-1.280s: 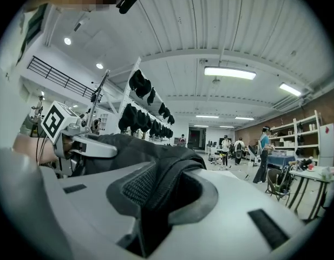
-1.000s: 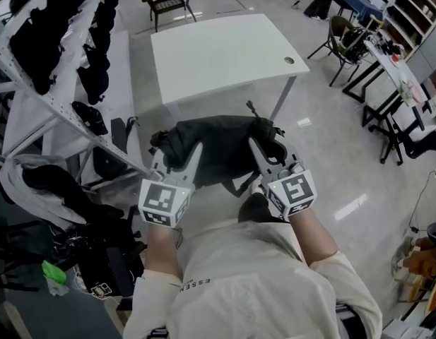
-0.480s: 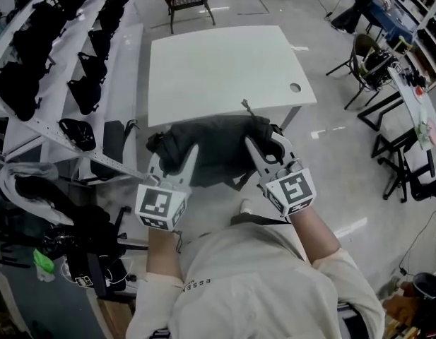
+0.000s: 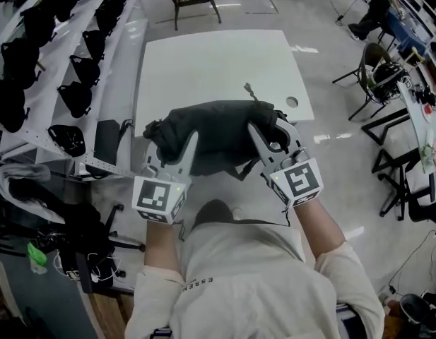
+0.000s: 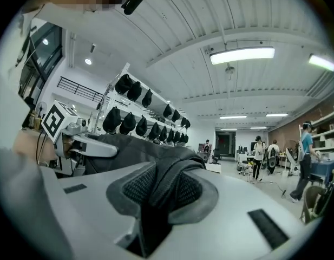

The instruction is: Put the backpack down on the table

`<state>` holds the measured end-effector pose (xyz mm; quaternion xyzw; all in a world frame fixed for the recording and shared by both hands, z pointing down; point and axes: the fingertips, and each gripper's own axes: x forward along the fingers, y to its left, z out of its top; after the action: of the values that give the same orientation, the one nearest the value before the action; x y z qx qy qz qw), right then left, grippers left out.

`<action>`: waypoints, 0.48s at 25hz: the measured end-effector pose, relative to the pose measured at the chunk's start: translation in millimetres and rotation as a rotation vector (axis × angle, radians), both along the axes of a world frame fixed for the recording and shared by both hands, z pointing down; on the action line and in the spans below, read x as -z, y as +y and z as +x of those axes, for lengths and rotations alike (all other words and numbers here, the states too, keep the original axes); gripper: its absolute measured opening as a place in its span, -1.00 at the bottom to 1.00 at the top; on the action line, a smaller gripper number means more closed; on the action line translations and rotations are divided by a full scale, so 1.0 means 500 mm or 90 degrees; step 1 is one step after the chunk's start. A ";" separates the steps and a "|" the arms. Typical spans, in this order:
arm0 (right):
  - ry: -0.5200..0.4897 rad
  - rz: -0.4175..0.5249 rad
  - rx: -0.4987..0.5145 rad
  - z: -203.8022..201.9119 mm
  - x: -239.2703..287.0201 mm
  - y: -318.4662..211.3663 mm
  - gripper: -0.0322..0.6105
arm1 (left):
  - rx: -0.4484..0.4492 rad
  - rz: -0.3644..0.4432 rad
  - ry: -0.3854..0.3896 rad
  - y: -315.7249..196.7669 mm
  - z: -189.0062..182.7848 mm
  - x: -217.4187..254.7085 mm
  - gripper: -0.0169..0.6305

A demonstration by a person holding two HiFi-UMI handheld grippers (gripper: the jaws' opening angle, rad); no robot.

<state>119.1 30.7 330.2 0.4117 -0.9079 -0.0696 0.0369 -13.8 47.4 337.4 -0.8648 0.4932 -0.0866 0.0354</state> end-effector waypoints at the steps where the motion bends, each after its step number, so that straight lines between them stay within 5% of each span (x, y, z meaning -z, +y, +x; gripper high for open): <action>1: -0.002 0.002 0.000 0.004 0.004 -0.014 -0.61 | 0.002 0.005 -0.003 -0.014 0.004 0.005 -0.64; 12: 0.008 0.043 -0.009 -0.006 0.036 -0.232 -0.61 | 0.001 0.041 -0.002 -0.231 -0.005 0.034 -0.64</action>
<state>116.2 -85.4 312.0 0.4184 -0.9020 -0.1021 0.0291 -16.3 -68.3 320.5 -0.8626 0.4966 -0.0717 0.0641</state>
